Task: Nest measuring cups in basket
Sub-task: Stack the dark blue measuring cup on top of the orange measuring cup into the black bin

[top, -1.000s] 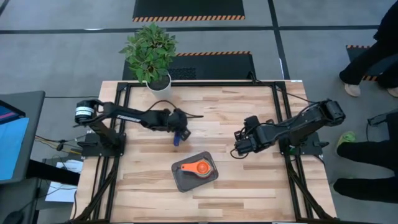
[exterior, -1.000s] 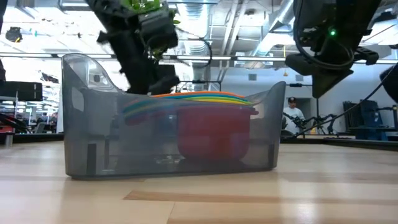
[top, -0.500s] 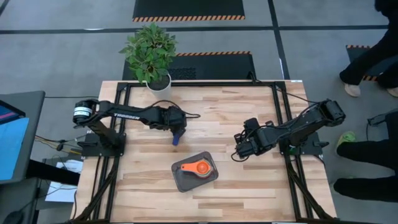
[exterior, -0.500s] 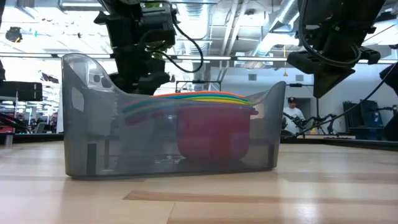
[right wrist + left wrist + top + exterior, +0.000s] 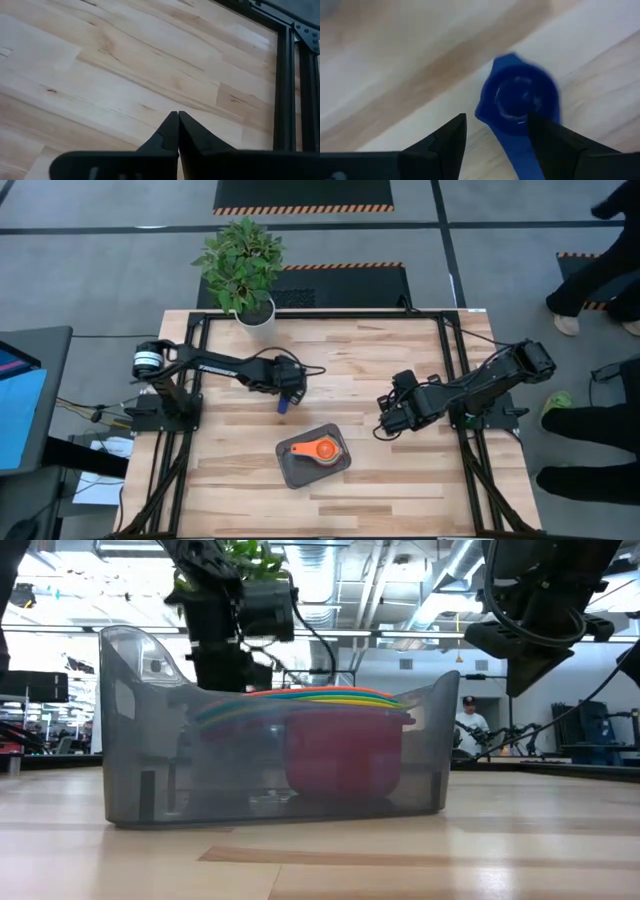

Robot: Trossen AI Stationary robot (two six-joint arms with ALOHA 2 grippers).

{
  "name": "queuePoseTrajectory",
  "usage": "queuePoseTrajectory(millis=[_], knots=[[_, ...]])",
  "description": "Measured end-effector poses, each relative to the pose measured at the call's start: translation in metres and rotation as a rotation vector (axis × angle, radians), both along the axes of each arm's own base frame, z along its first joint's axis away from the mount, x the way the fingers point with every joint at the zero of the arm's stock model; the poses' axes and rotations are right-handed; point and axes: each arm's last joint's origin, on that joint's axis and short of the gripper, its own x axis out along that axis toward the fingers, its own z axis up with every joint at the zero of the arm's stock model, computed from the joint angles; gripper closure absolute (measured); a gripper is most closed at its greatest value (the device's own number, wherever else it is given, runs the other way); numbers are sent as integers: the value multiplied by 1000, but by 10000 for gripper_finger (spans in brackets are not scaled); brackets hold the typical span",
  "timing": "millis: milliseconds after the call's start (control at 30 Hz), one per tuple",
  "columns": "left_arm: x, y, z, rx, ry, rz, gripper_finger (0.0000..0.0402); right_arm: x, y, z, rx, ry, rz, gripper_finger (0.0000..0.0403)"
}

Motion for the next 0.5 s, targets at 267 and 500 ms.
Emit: queuePoseTrajectory(millis=[267, 500], knots=[[9, 1, -22, 6, 12, 17, 203, 0, 0, 0, 3, 3, 3, 377], [13, 0, -27, -34, 35, -94, 210, 1, 1, 0, 11, 25, 35, 370]])
